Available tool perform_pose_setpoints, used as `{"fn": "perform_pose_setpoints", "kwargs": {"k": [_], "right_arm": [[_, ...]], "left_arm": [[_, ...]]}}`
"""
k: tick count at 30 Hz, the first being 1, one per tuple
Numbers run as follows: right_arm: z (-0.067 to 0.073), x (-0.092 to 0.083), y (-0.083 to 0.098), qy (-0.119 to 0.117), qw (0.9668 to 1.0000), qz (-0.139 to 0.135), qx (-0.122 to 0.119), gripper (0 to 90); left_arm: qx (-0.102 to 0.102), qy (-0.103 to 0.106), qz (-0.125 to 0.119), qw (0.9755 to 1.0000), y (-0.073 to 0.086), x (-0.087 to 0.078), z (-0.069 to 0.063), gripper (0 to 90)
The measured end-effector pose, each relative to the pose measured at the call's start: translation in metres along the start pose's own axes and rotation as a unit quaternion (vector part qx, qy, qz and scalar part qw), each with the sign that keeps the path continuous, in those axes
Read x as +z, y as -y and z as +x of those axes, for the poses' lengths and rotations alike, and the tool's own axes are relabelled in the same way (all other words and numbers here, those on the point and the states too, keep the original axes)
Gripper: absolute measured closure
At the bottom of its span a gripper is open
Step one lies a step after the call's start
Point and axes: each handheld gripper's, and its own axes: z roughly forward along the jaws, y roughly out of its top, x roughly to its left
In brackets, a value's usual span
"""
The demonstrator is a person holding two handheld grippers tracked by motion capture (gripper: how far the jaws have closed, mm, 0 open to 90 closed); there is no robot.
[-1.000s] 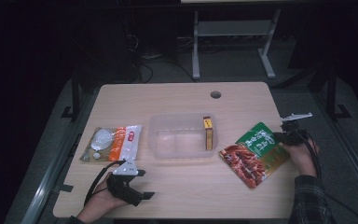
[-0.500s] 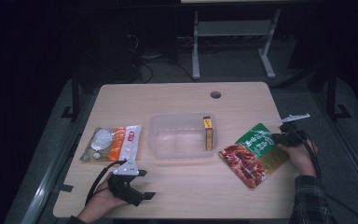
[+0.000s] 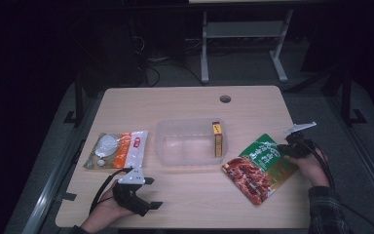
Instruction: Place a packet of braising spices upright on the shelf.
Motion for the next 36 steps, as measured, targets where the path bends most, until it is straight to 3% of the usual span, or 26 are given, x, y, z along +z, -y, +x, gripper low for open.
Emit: {"fn": "perform_pose_setpoints", "kwargs": {"k": [18,27,36], "right_arm": [[0.038,-0.013,0.015,-0.035,0.9980,0.008,-0.053,90.0],[0.079,-0.019,0.017,-0.061,0.9921,0.027,-0.107,90.0],[0.112,-0.022,0.021,-0.097,0.9860,0.024,-0.133,90.0]], "left_arm": [[0.009,-0.001,0.005,0.9999,0.000,0.003,-0.001,13.5],[0.009,0.000,0.007,0.9999,0.000,0.002,0.000,13.6],[0.014,0.000,0.009,0.9999,0.000,0.003,-0.001,13.7]]}}
